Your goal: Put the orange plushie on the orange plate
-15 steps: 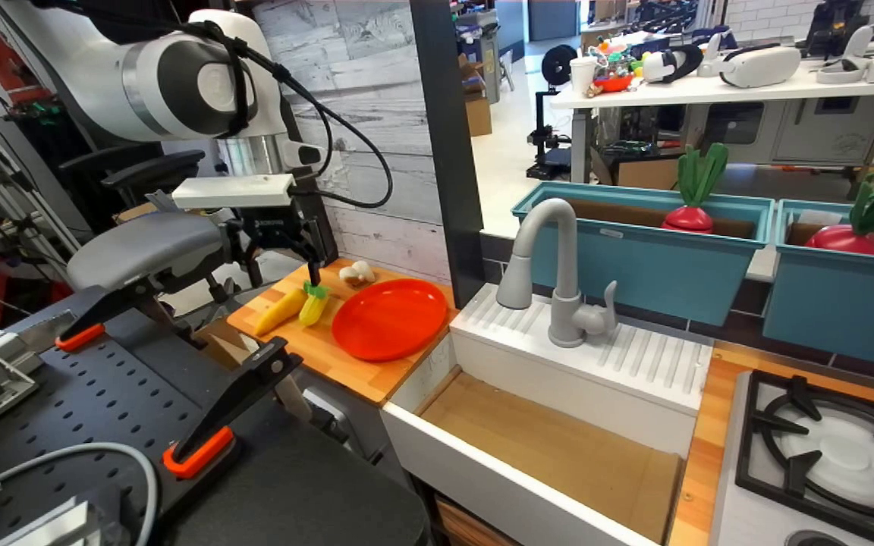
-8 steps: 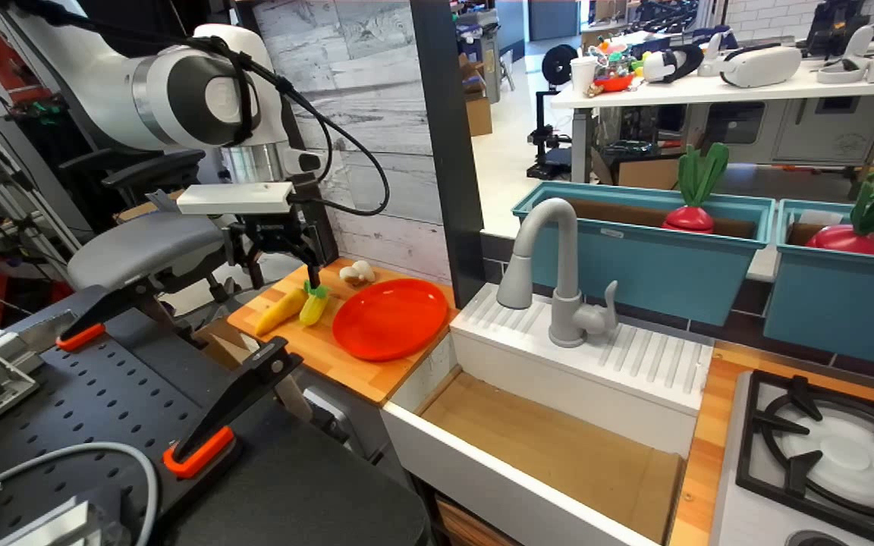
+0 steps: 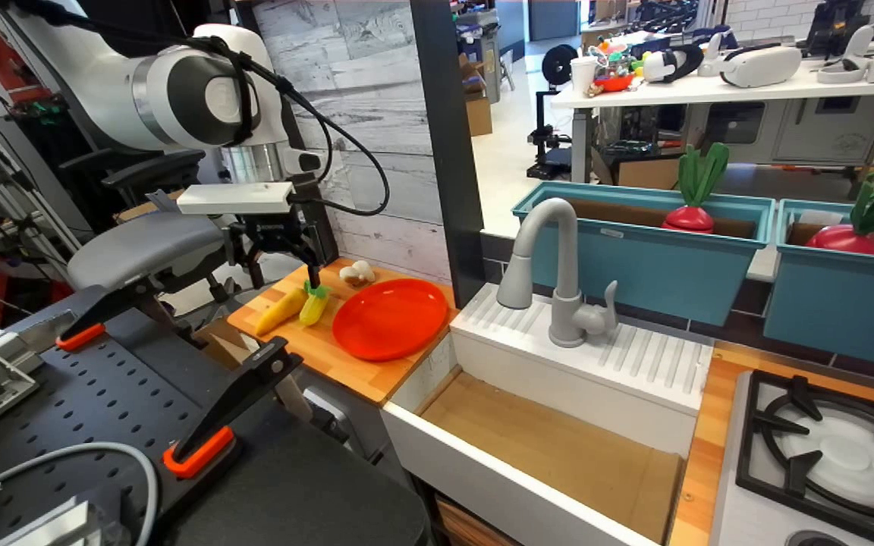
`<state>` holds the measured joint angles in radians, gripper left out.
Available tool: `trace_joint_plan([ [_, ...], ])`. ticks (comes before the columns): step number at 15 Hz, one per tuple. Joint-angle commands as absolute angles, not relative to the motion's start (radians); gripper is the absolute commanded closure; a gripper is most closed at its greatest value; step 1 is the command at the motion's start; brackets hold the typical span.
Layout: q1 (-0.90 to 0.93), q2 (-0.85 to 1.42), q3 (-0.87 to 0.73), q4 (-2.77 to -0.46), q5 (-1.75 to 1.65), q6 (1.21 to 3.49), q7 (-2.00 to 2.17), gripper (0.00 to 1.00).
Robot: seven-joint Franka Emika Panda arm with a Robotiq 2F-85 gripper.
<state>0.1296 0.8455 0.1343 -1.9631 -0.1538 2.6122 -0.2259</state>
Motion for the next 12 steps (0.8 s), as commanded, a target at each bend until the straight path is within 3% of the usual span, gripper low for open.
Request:
trace_joint_plan([
  [1, 0.118, 0.853, 0.161, -1.959, -0.118, 2.644, -0.195, 0.0],
  [12, 0.173, 0.927, 0.176, -1.95, -0.06, 2.816, -0.042, 0.0],
])
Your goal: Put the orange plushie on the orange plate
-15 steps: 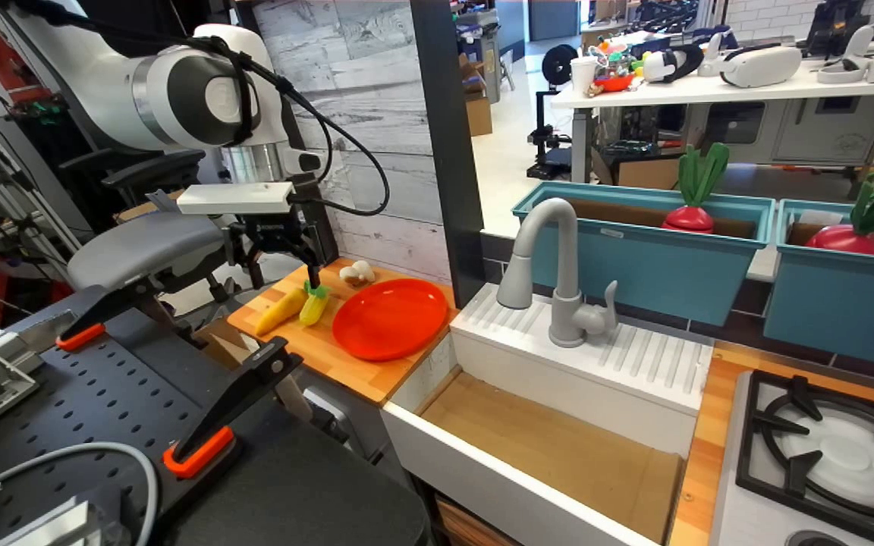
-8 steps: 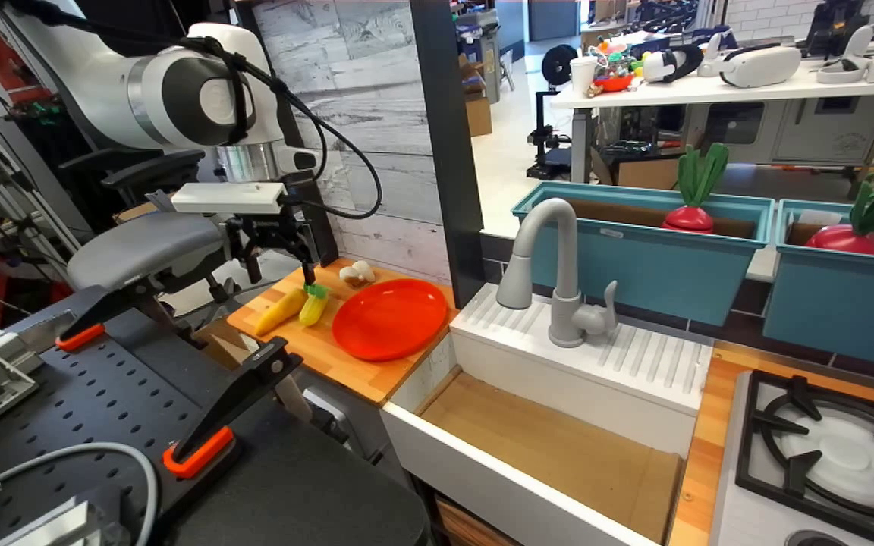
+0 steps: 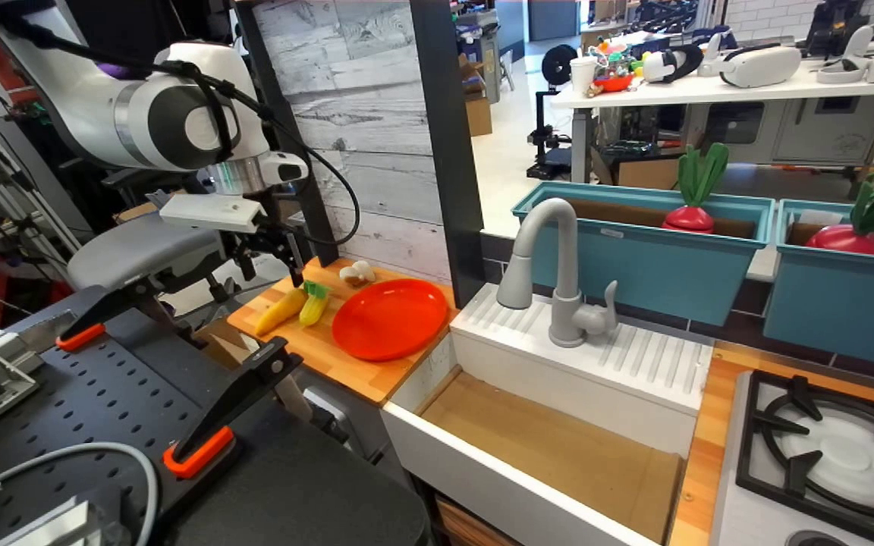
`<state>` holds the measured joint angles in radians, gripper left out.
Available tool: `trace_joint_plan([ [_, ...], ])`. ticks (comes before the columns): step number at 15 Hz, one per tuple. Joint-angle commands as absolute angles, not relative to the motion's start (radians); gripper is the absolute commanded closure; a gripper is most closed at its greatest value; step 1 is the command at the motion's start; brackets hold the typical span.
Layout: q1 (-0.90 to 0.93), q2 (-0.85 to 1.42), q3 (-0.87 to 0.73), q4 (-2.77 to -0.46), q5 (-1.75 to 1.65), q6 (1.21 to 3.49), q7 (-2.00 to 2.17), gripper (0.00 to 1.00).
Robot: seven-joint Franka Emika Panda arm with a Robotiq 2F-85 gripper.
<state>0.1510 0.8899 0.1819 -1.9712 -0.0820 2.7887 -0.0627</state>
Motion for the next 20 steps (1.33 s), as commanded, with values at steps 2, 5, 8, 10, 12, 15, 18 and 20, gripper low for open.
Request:
trace_joint_plan([
  [2, 0.178, 0.946, 0.176, -1.94, -0.061, 2.804, -0.034, 0.0],
  [5, 0.185, 0.969, 0.177, -1.927, -0.063, 2.801, -0.029, 0.0],
  [8, 0.195, 0.994, 0.168, -1.906, -0.067, 2.821, -0.023, 0.0],
  [10, 0.189, 1.013, 0.175, -1.882, -0.066, 2.812, -0.031, 0.0],
  [12, 0.182, 1.031, 0.18, -1.859, -0.063, 2.81, -0.036, 0.0],
  [15, 0.184, 1.045, 0.179, -1.84, -0.067, 2.815, -0.038, 0.34],
  [18, 0.176, 1.06, 0.187, -1.817, -0.064, 2.804, -0.044, 0.58],
  [20, 0.173, 1.067, 0.191, -1.808, -0.064, 2.796, -0.049, 0.73],
])
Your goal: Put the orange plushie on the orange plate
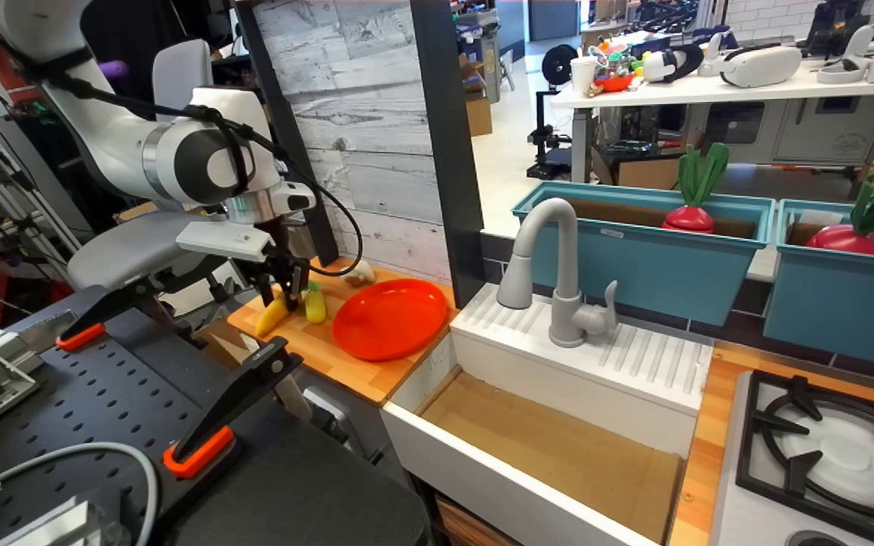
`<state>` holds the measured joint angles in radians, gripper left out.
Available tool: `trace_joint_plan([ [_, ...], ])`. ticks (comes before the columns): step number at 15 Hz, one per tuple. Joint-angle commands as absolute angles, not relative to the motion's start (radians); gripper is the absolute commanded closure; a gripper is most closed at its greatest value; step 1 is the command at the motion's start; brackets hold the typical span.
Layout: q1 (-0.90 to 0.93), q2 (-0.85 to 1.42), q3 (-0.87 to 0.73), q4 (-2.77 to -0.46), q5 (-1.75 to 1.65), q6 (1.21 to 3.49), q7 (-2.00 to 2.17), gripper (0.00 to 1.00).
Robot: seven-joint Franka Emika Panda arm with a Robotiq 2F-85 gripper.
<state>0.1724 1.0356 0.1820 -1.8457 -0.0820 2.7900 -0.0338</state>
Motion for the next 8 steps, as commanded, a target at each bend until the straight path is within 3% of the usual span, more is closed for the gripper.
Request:
trace_joint_plan([
  [1, 0.17, 1.068, 0.196, -1.807, -0.063, 2.799, -0.053, 0.81],
  [4, 0.159, 1.055, 0.216, -1.824, -0.065, 2.803, -0.071, 1.0],
  [7, 0.152, 1.017, 0.242, -1.855, -0.071, 2.753, -0.101, 0.97],
  [8, 0.162, 1.002, 0.239, -1.868, -0.072, 2.749, -0.097, 1.0],
])
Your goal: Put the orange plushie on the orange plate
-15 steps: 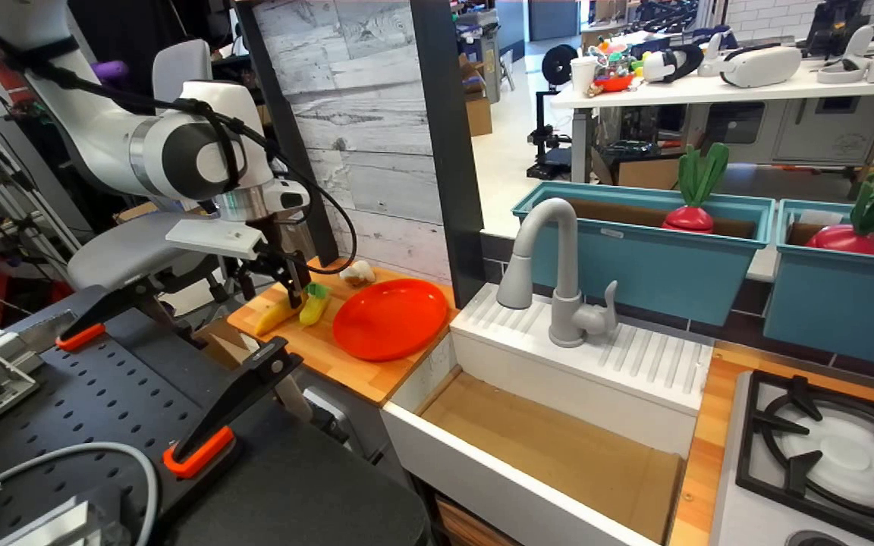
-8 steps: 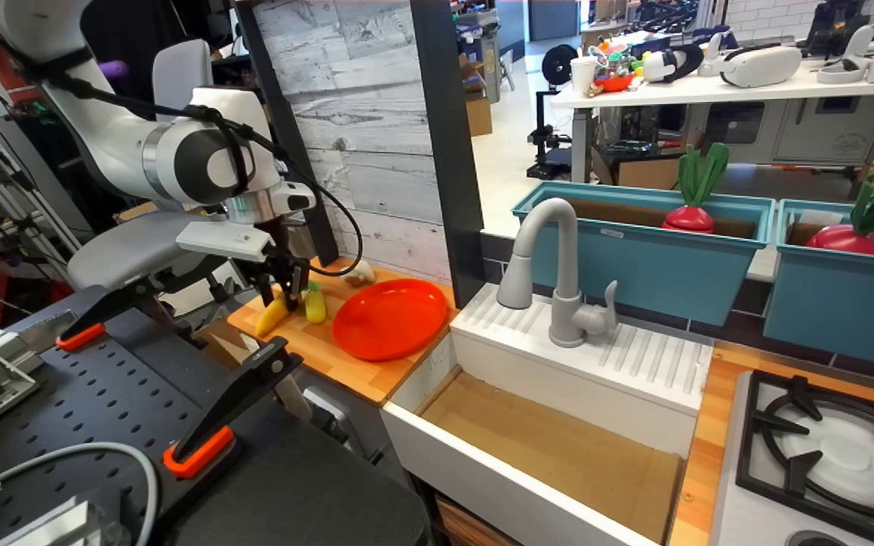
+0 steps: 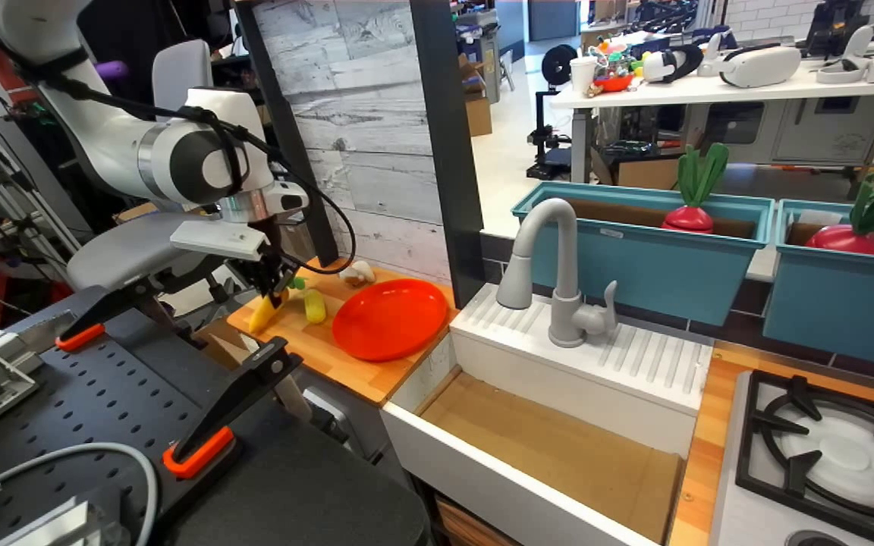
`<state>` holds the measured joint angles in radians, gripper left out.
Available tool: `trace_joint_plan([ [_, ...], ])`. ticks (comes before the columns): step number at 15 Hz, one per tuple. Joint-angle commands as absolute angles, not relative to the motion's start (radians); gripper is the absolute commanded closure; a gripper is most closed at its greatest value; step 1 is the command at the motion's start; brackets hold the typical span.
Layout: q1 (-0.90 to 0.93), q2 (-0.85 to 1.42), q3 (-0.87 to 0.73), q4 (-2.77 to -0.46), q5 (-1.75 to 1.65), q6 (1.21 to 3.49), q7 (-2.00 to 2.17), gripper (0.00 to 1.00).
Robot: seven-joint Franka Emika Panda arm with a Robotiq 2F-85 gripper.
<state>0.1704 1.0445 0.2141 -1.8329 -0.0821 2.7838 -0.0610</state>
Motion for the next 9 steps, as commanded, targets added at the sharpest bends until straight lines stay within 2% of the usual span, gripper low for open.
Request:
trace_joint_plan([
  [1, 0.161, 0.985, 0.244, -1.888, -0.074, 2.745, -0.104, 0.97],
  [9, 0.191, 0.764, 0.153, -2.076, -0.089, 2.793, -0.047, 0.97],
])
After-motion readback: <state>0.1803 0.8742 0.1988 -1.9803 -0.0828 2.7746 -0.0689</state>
